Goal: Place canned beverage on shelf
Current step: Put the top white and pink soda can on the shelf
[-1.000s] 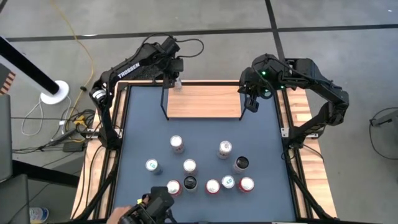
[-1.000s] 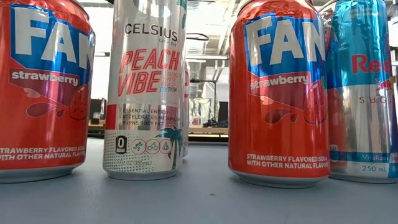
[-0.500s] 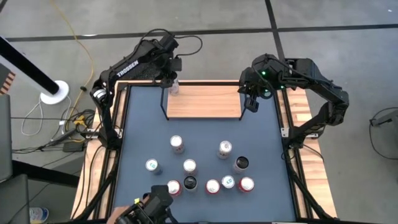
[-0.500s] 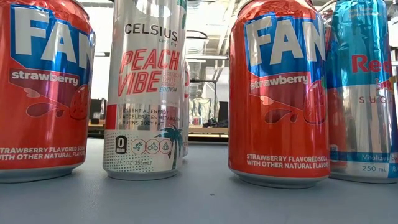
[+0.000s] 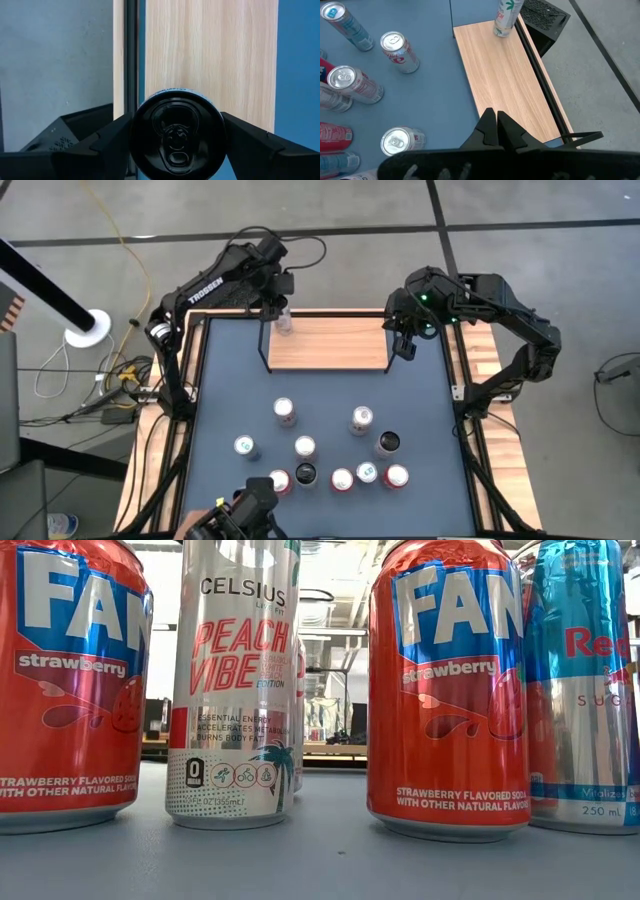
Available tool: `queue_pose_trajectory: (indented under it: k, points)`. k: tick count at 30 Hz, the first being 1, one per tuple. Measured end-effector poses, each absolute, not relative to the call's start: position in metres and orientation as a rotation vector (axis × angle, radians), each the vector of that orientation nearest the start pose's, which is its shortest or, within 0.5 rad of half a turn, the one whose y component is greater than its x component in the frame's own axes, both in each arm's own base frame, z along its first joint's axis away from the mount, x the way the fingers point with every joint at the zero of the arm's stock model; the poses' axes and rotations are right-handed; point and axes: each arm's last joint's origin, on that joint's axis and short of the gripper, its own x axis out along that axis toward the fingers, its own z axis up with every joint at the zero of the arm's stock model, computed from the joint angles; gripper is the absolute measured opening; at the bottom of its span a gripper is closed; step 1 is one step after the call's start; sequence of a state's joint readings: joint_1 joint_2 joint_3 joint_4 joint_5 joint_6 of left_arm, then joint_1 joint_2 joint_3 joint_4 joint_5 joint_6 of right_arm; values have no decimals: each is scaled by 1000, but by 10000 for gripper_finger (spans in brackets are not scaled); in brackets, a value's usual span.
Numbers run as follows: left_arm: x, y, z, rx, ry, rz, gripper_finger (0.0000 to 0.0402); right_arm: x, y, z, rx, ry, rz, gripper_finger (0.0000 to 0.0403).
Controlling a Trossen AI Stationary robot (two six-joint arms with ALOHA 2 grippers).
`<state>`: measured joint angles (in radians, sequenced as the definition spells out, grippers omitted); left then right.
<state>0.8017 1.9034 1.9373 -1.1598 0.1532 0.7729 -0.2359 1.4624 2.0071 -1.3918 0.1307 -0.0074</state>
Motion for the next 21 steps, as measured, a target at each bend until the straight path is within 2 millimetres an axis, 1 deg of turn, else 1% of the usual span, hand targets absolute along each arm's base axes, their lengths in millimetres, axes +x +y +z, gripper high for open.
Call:
queue_pose_trajectory:
  k: [13, 16, 19, 21]
  points:
    - [266, 287, 335, 126, 1114, 167, 252, 226, -58, 472, 39, 852, -340, 0]
    - [267, 287, 332, 131, 1115, 163, 252, 226, -58, 472, 39, 851, -340, 0]
    - [268, 288, 324, 127, 1109, 151, 252, 226, -58, 472, 39, 852, -340, 0]
    - [268, 288, 321, 130, 1108, 152, 252, 226, -58, 472, 39, 851, -340, 0]
